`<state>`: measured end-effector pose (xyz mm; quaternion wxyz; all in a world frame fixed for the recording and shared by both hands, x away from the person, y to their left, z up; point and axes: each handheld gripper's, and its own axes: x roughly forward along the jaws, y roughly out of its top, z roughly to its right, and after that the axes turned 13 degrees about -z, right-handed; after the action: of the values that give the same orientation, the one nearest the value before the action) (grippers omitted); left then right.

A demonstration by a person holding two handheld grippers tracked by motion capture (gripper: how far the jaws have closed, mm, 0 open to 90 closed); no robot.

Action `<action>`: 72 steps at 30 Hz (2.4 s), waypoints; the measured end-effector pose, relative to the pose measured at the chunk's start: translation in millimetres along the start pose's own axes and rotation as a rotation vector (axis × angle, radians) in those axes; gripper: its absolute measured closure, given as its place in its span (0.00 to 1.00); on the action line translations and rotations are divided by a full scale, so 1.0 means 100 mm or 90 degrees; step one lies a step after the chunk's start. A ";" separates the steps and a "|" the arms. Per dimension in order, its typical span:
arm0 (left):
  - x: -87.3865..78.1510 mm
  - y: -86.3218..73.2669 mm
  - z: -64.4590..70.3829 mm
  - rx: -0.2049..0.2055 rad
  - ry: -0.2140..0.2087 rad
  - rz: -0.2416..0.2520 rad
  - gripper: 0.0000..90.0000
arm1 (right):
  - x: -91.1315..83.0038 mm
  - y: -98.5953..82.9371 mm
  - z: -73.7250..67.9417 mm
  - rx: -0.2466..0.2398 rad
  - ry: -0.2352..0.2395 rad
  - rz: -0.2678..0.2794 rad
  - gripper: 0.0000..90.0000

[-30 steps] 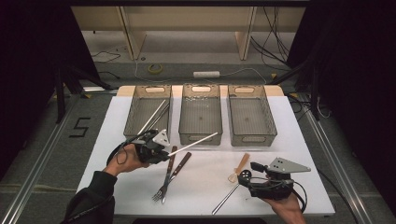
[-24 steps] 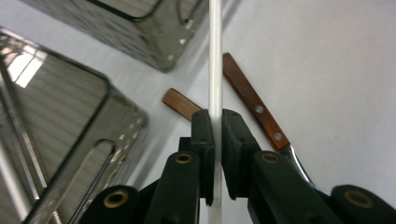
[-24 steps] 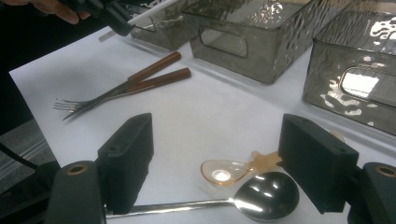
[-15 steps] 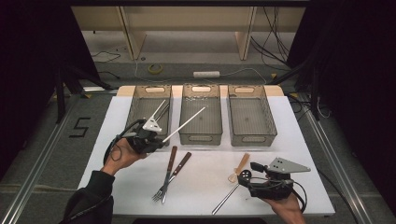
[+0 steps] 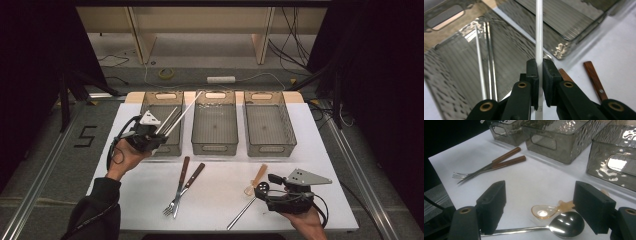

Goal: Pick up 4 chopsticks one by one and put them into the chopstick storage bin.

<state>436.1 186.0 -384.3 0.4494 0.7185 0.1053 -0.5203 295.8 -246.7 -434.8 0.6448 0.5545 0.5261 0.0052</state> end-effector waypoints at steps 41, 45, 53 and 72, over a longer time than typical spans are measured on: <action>0.29 -0.22 -0.71 -0.137 0.069 0.023 0.93 | 0.02 -0.01 0.00 0.000 0.001 -0.008 0.31; 0.32 -0.23 -0.71 -0.137 0.070 0.019 0.93 | 0.03 -0.01 -0.01 0.001 0.001 -0.009 0.31; 0.38 -0.25 -0.69 -0.140 0.070 -0.003 0.93 | 0.02 -0.01 -0.01 0.000 0.001 -0.009 0.31; 0.46 -0.27 -0.70 -0.159 0.071 -0.040 0.92 | 0.03 -0.01 -0.01 0.000 0.001 -0.011 0.31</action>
<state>485.7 239.7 -433.7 0.5123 0.6814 0.2162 -0.4760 295.7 -244.8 -437.6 0.6444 0.5502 0.5311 0.0001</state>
